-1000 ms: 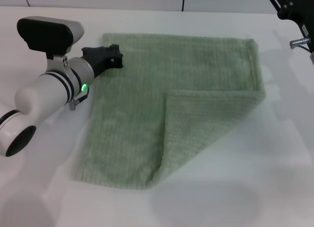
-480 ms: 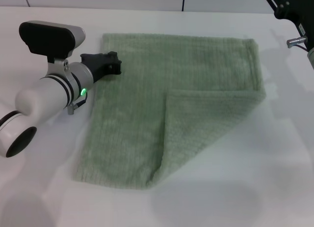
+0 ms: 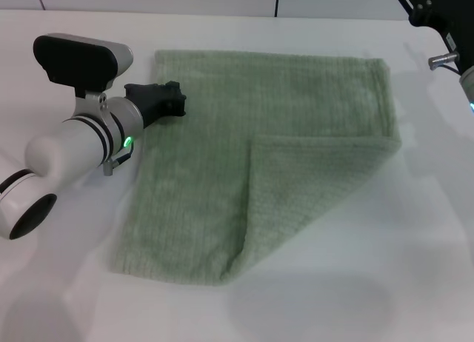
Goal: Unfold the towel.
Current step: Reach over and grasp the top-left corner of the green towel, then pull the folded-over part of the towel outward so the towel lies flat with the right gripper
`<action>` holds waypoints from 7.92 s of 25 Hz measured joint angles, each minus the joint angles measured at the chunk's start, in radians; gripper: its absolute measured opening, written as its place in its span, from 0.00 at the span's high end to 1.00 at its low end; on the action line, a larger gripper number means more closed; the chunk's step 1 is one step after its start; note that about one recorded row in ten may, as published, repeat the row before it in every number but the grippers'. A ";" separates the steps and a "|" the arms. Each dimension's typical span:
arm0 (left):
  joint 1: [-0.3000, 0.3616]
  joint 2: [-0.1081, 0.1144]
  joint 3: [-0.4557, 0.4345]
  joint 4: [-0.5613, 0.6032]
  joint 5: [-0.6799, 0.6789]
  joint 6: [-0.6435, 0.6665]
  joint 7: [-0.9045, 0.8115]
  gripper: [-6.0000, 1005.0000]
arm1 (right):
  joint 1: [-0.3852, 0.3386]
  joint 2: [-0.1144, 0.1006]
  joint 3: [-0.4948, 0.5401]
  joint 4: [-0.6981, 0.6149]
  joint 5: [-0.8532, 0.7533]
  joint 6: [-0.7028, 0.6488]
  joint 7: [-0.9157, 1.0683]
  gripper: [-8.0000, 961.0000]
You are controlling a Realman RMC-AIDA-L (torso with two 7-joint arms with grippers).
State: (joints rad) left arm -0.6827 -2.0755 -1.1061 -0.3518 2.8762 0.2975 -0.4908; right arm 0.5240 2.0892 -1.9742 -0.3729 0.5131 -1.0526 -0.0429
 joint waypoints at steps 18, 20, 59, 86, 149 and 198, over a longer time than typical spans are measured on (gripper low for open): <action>0.008 0.001 0.003 0.002 0.000 0.005 0.001 1.00 | 0.030 -0.012 -0.026 -0.172 -0.010 0.310 0.184 0.18; 0.010 0.002 0.003 0.002 0.000 0.006 0.001 1.00 | 0.029 -0.016 -0.021 -0.256 -0.024 0.436 0.208 0.18; 0.016 0.003 0.028 -0.023 0.000 0.025 0.002 1.00 | 0.439 -0.015 0.552 -0.405 0.312 2.218 -0.662 0.18; 0.026 0.000 0.031 -0.022 0.000 0.024 0.001 1.00 | 0.501 0.000 0.509 -0.239 0.344 2.126 -0.773 0.20; 0.049 0.005 0.045 -0.049 0.000 0.024 -0.005 0.99 | 0.242 -0.012 0.450 -0.932 0.217 2.590 -0.666 0.97; 0.048 0.009 0.034 -0.052 0.000 0.024 0.003 0.99 | 0.261 -0.029 0.176 -1.063 0.022 2.859 -0.451 0.89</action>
State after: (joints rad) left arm -0.6350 -2.0662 -1.0722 -0.4035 2.8762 0.3211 -0.4883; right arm 0.7847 2.0605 -1.7984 -1.4356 0.5355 1.8061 -0.4939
